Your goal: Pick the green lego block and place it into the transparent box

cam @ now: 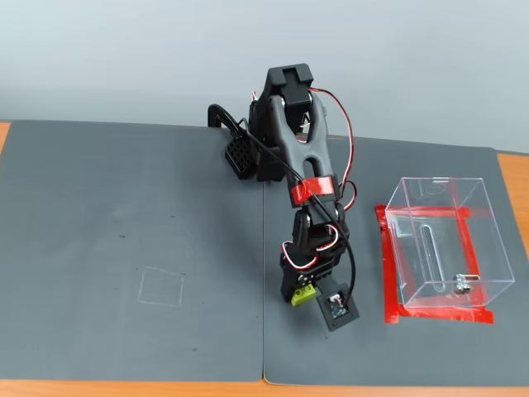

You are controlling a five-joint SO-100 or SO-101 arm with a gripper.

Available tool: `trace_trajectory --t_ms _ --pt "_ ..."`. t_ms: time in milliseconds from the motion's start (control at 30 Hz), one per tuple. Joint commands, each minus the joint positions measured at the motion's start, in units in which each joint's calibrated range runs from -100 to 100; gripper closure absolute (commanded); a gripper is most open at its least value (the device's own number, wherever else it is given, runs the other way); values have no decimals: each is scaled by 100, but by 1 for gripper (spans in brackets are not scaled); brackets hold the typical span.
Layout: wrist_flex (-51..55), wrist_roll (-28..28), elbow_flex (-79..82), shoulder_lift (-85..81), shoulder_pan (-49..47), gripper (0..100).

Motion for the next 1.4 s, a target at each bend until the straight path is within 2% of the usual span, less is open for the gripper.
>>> trace_trajectory --t_ms 0,167,533,1367 --pt "-22 -8 -226 -125 -34 87" --pt "-22 -8 -226 -133 -49 93" --pt "-13 13 -145 -1185 -138 94" --pt "-100 8 -235 -3720 -1779 94"
